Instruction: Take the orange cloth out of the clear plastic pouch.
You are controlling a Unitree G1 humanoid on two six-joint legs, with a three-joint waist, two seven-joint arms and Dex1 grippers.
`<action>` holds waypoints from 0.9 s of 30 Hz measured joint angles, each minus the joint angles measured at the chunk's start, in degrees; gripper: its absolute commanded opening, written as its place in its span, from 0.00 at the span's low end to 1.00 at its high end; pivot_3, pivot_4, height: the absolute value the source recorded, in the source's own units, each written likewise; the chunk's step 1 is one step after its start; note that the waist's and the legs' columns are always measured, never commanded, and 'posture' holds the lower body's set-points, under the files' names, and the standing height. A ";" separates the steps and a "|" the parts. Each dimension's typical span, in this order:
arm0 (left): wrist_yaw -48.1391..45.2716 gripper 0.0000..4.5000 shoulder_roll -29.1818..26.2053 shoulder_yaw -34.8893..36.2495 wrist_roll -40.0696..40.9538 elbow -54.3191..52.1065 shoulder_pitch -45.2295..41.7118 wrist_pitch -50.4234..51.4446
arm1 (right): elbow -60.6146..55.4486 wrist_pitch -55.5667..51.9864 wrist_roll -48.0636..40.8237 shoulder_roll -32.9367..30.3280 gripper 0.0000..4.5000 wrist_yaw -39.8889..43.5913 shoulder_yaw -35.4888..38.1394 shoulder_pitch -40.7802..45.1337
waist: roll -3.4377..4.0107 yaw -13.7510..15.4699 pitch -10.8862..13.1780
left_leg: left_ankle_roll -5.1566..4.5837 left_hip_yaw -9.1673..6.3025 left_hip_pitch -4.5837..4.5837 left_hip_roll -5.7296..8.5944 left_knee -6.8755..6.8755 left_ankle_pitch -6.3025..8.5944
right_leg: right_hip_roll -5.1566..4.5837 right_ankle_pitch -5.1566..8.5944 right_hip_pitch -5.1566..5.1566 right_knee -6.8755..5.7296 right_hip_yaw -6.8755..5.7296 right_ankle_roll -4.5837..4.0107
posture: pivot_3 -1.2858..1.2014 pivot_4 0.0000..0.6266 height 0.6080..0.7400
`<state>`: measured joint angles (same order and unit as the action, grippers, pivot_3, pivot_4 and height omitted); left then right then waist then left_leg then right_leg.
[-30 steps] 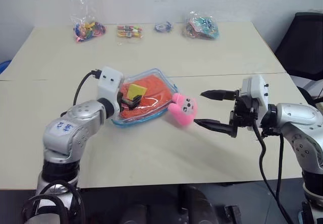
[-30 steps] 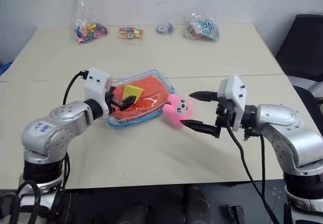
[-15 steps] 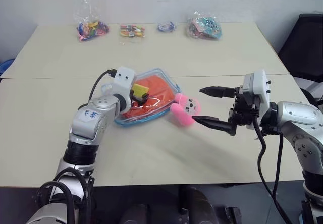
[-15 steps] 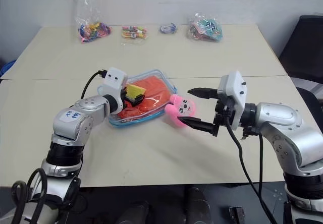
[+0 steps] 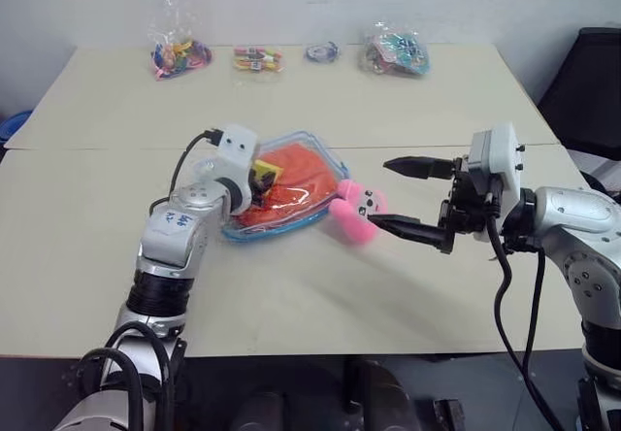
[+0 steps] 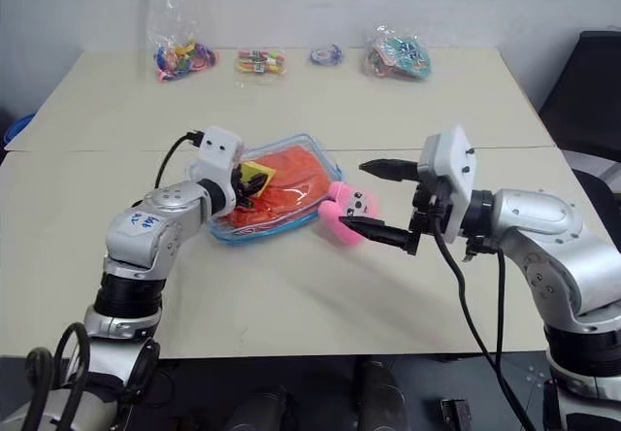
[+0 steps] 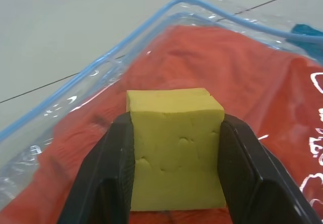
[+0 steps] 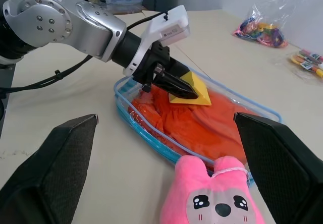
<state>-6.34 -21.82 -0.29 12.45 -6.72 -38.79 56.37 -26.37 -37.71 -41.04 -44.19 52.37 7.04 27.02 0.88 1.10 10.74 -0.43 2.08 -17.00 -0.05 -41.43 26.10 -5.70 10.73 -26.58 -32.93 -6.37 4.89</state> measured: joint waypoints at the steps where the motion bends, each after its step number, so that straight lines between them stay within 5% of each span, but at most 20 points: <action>1: 0.37 0.43 -0.79 1.36 -0.16 -0.51 0.78 0.02 | 0.05 0.00 0.00 0.00 1.00 0.17 -0.08 0.21 | 0.00 -0.12 0.00 | 0.00 0.01 0.00 -0.02 0.00 0.00 | 0.00 0.00 -0.01 0.00 -0.01 0.00 | 0.52 0.24 1.00; 10: 2.66 0.43 -13.86 24.58 -3.44 -3.41 15.39 -2.03 | 2.03 -0.19 -1.89 0.51 1.00 4.28 -2.72 3.97 | 0.00 -1.23 0.00 | 0.01 -0.03 0.20 -0.09 0.08 0.00 | 0.01 0.02 -0.05 0.04 -0.11 -0.03 | 0.52 0.24 1.00; 18: -1.38 0.43 -15.38 39.50 -1.35 6.28 24.74 -11.25 | 4.22 0.05 -2.06 1.11 1.00 8.33 -5.96 6.86 | -0.10 -0.30 -0.03 | 0.02 -0.13 0.14 -0.05 0.03 0.01 | -0.09 0.02 -0.03 0.06 -0.21 -0.03 | 0.52 0.24 1.00; 25: -1.98 0.93 -15.68 42.71 -1.37 14.22 31.22 -19.49 | 6.73 0.33 -0.61 2.16 1.00 9.54 -7.37 8.27 | -0.17 -0.26 -0.05 | 0.03 -0.14 0.11 -0.07 0.05 0.02 | -0.13 0.02 -0.04 0.07 -0.30 -0.04 | 0.52 0.24 1.00; 27: -1.98 0.99 -15.68 43.06 -1.22 13.90 32.31 -20.19 | 6.77 0.38 -0.46 2.21 1.00 9.74 -7.39 8.33 | -0.18 -0.29 -0.06 | 0.03 -0.14 0.12 -0.07 0.06 0.02 | -0.16 0.02 -0.04 0.07 -0.29 -0.04 | 0.52 0.24 1.00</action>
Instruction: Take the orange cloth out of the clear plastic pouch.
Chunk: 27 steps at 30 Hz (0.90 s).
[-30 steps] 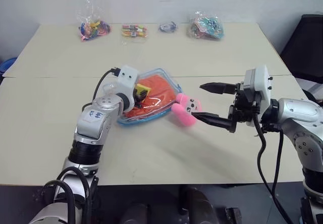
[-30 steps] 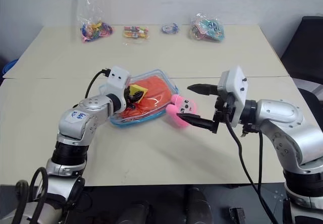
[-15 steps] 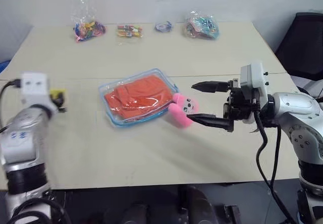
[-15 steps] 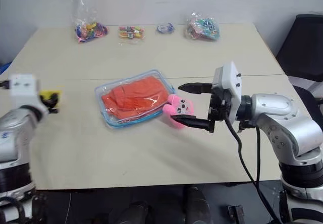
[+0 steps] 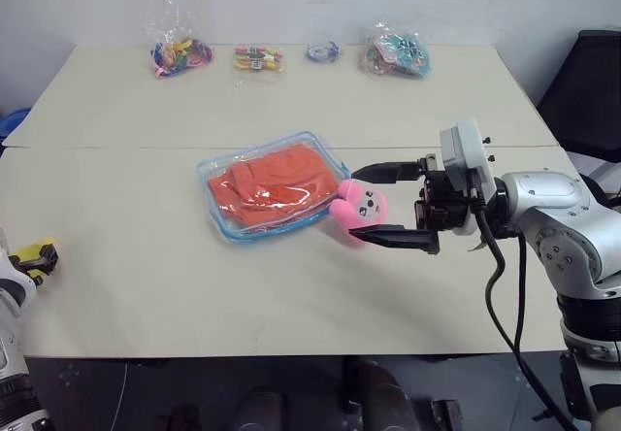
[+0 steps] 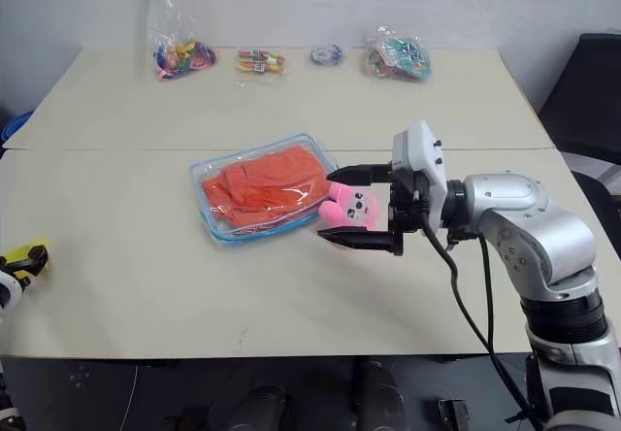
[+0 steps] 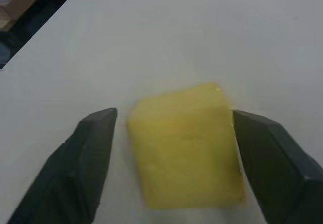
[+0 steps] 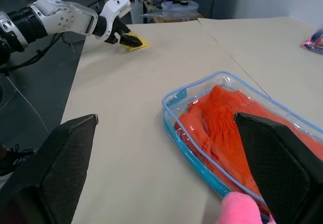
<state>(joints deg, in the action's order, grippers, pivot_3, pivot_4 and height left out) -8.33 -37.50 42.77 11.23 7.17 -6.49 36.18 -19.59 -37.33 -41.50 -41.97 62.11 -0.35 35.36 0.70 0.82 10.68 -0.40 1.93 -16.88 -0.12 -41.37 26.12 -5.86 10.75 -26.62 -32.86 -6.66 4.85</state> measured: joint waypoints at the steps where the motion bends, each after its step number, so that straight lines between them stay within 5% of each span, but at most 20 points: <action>1: 0.00 0.99 0.00 0.06 0.08 -0.19 0.46 -0.03 | 0.02 0.00 0.02 0.00 1.00 0.11 0.00 0.00 | 0.00 -0.05 0.00 | 0.00 0.01 0.00 0.00 0.00 0.00 | 0.00 0.00 0.00 0.00 0.00 0.00 | 0.52 0.24 1.00; 15: -12.01 0.99 -11.60 11.02 13.90 -15.95 2.28 11.41 | 0.03 0.97 1.98 -0.30 1.00 -0.33 0.70 -2.59 | -0.11 -0.78 0.01 | 0.04 -0.15 -0.11 -0.05 0.01 0.02 | -0.07 0.05 -0.04 -0.01 -0.17 -0.08 | 0.52 0.24 1.00; 20: -14.74 0.99 -17.16 5.43 17.52 -21.04 -2.66 14.98 | -0.16 1.09 2.13 -0.71 1.00 -0.39 0.89 -3.22 | 0.02 -1.02 0.08 | 0.04 -0.11 -0.09 0.00 0.09 0.02 | -0.05 0.06 -0.04 0.00 -0.15 -0.10 | 0.52 0.24 1.00; 27: -17.88 0.99 -16.00 -6.31 19.61 -25.64 -9.08 13.98 | -0.56 1.54 2.71 -1.27 1.00 -1.24 1.82 -5.04 | 0.01 -1.00 0.09 | 0.06 0.00 -0.03 -0.04 0.11 0.02 | 0.05 0.07 -0.05 0.00 -0.09 -0.13 | 0.52 0.24 1.00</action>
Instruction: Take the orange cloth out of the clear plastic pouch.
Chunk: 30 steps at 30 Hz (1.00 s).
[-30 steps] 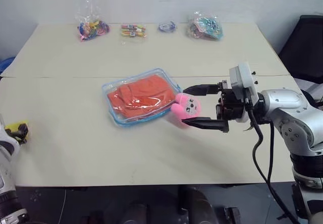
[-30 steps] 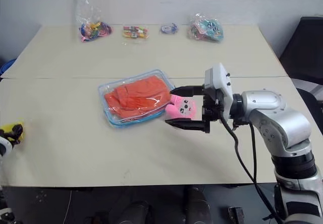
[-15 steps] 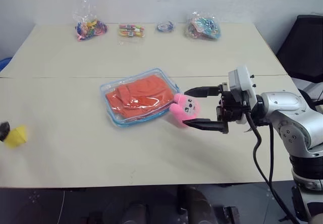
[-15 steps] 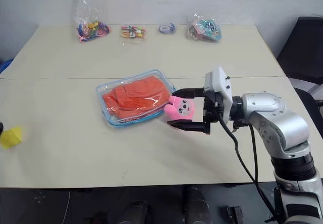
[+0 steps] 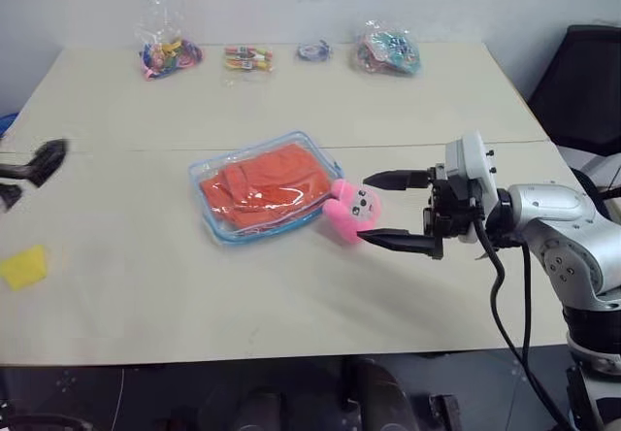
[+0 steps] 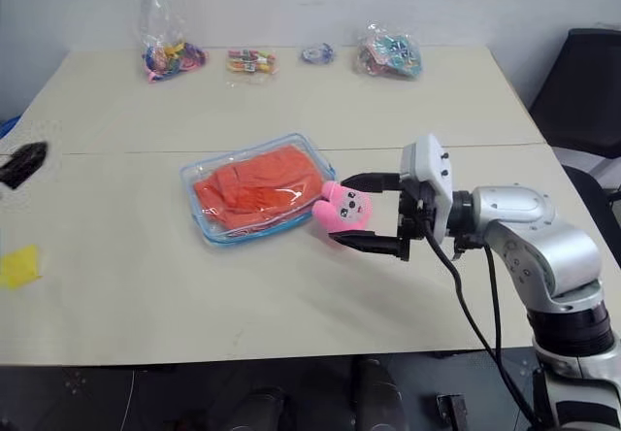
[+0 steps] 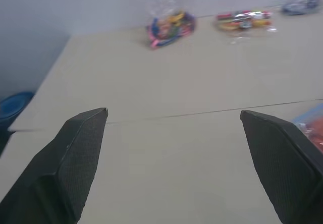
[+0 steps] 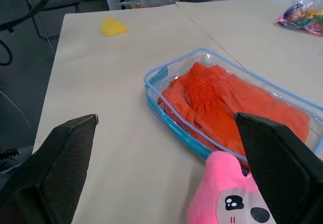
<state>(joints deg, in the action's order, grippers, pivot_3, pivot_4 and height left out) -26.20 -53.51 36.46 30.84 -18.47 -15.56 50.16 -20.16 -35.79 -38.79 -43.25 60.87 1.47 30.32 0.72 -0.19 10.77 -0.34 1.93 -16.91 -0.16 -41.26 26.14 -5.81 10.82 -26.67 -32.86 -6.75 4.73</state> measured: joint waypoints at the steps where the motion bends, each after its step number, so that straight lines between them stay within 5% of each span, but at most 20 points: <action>1: -3.22 0.99 -1.18 -3.74 0.64 -2.76 0.66 -1.23 | 0.01 0.84 0.99 -0.46 1.00 0.29 -0.10 -0.20 | 0.00 0.12 0.00 | 0.00 -0.02 -0.02 0.02 -0.01 0.00 | -0.03 0.00 0.00 0.01 -0.02 0.00 | 0.52 0.24 1.00; 10: -18.75 0.99 -10.43 -27.12 -5.98 -11.13 0.08 -12.63 | 0.57 5.80 6.30 -2.04 1.00 3.01 -1.25 -2.44 | 0.13 -0.50 0.07 | 0.10 0.18 -0.09 -0.05 0.10 -0.02 | 0.17 0.01 0.02 0.00 0.16 -0.02 | 0.52 0.24 1.00; 16: -17.29 0.99 -10.09 -40.49 -20.68 -9.40 -0.98 -20.50 | -0.58 5.35 6.01 -1.79 1.00 1.12 -1.10 -3.90 | 0.13 -0.01 0.07 | 0.08 0.18 -0.12 -0.05 0.09 -0.03 | 0.20 0.01 0.01 0.01 0.16 -0.02 | 0.52 0.24 1.00; 23: -15.44 0.99 -3.26 -45.85 -29.21 -4.39 -5.01 -24.02 | -1.07 4.66 5.93 -1.71 1.00 0.13 -1.08 -4.17 | 0.11 0.47 0.07 | -0.02 0.18 -0.15 -0.01 0.03 -0.04 | 0.19 -0.01 0.02 -0.01 0.22 0.01 | 0.52 0.24 1.00; 30: -17.41 0.51 -1.46 -46.30 -30.98 -3.15 -5.10 -26.79 | -1.06 4.61 5.94 -1.70 1.00 0.08 -1.08 -4.14 | 0.11 0.31 0.08 | -0.03 0.18 -0.14 -0.03 0.04 -0.04 | 0.18 -0.01 0.01 -0.01 0.20 0.01 | 0.52 0.24 1.00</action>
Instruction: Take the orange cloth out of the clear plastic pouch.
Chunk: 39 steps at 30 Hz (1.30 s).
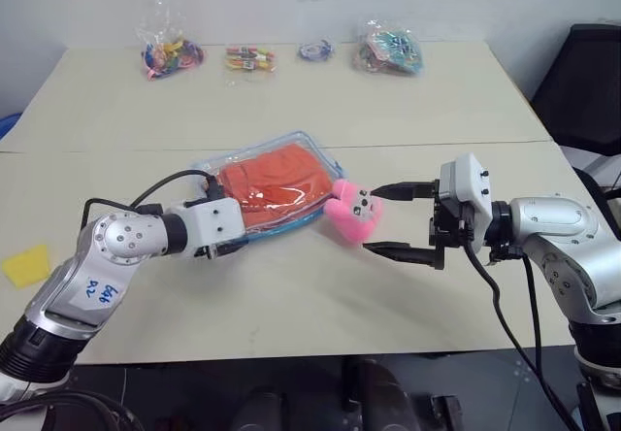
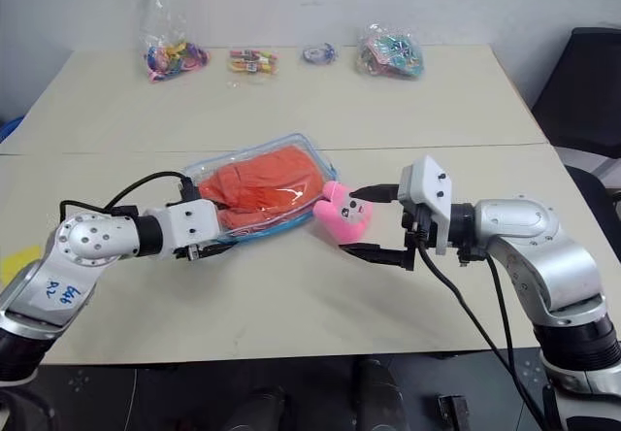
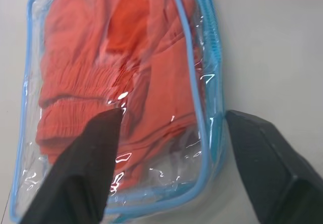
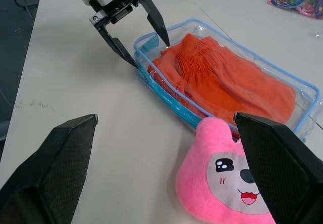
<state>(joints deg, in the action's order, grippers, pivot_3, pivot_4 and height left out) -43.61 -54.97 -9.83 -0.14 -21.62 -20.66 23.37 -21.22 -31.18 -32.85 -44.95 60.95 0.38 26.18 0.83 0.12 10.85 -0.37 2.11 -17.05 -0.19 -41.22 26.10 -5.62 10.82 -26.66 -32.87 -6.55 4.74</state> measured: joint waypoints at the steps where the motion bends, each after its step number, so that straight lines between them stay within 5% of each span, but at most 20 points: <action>1: -0.34 0.43 0.00 0.00 -0.04 0.00 0.30 -0.27 | 0.00 0.00 0.00 0.00 1.00 0.00 0.00 0.00 | 0.00 -0.01 0.00 | 0.00 0.00 0.00 -0.01 0.00 0.00 | 0.00 0.00 0.00 0.00 0.00 0.00 | 0.52 0.24 1.00; 7: -3.99 0.01 -0.90 0.93 -0.02 0.51 2.36 -4.86 | 0.13 0.00 0.00 0.01 1.00 0.14 -0.02 0.52 | 0.00 -0.01 0.00 | -0.01 -0.01 0.00 -0.01 -0.01 0.00 | -0.01 0.00 0.00 0.00 0.00 0.00 | 0.52 0.24 1.00; 17: -13.28 0.01 -4.37 4.19 1.26 19.91 2.26 -41.40 | 1.15 0.17 0.13 -0.20 1.00 2.75 -0.04 1.09 | 0.01 -0.07 0.00 | -0.03 -0.02 0.02 -0.03 -0.01 0.02 | -0.03 0.00 -0.01 0.02 -0.07 -0.01 | 0.52 0.24 1.00; 24: -21.17 0.01 -3.62 0.67 0.14 43.37 -11.54 -71.45 | 1.00 1.26 0.21 -2.80 1.00 6.58 -0.07 -0.27 | 0.00 0.22 -0.01 | -0.08 -0.01 0.01 0.02 -0.08 0.04 | -0.04 -0.01 -0.01 0.01 -0.17 0.01 | 0.52 0.24 1.00; 31: -22.54 0.01 -0.87 -2.53 -2.04 54.19 -16.86 -81.26 | 0.88 1.39 0.22 -3.24 1.00 6.64 0.00 -1.02 | 0.00 -0.20 -0.01 | -0.12 0.08 0.00 0.03 -0.09 0.03 | -0.04 -0.03 -0.01 -0.01 -0.17 0.04 | 0.52 0.24 1.00; 39: -21.46 0.51 -0.29 -0.78 1.03 48.90 -12.49 -72.87 | 1.16 2.30 0.92 -3.24 1.00 4.77 0.10 -2.34 | 0.00 -0.20 -0.01 | -0.13 0.05 0.01 0.00 -0.14 0.03 | -0.05 -0.05 -0.01 0.00 -0.16 0.08 | 0.52 0.24 1.00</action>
<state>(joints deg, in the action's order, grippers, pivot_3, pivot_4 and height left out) -65.07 -55.26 -10.61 0.89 27.28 -33.15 -49.50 -20.06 -28.88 -31.93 -48.19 65.73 0.48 23.83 0.83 -0.09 10.84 -0.50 2.16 -17.05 -0.19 -41.36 26.14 -5.67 10.77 -26.67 -32.88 -6.70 4.82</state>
